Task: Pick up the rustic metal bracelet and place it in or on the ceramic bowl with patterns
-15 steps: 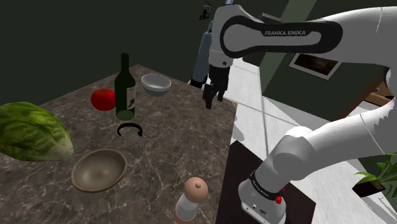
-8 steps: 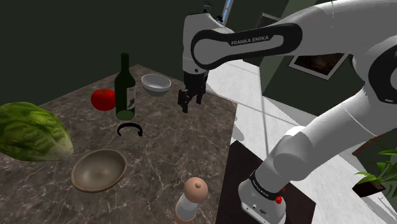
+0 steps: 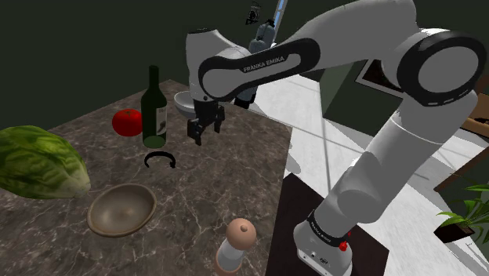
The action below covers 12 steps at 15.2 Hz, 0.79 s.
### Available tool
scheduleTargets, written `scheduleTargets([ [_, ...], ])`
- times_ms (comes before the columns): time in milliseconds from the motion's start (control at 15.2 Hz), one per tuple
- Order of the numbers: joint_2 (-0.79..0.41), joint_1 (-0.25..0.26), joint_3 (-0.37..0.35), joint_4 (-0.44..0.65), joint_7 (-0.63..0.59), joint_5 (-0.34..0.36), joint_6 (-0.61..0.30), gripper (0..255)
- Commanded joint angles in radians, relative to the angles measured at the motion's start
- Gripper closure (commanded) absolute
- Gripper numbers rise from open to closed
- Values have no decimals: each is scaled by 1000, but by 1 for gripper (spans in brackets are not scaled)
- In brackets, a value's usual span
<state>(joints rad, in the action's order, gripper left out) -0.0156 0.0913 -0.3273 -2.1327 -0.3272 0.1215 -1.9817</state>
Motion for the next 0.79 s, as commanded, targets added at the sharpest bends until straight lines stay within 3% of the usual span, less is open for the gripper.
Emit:
scheduleTargets([
  [0, -76, 14, -12, 55, -48, 44, -17, 0],
  [726, -523, 165, 12, 492, -234, 278, 14, 0],
])
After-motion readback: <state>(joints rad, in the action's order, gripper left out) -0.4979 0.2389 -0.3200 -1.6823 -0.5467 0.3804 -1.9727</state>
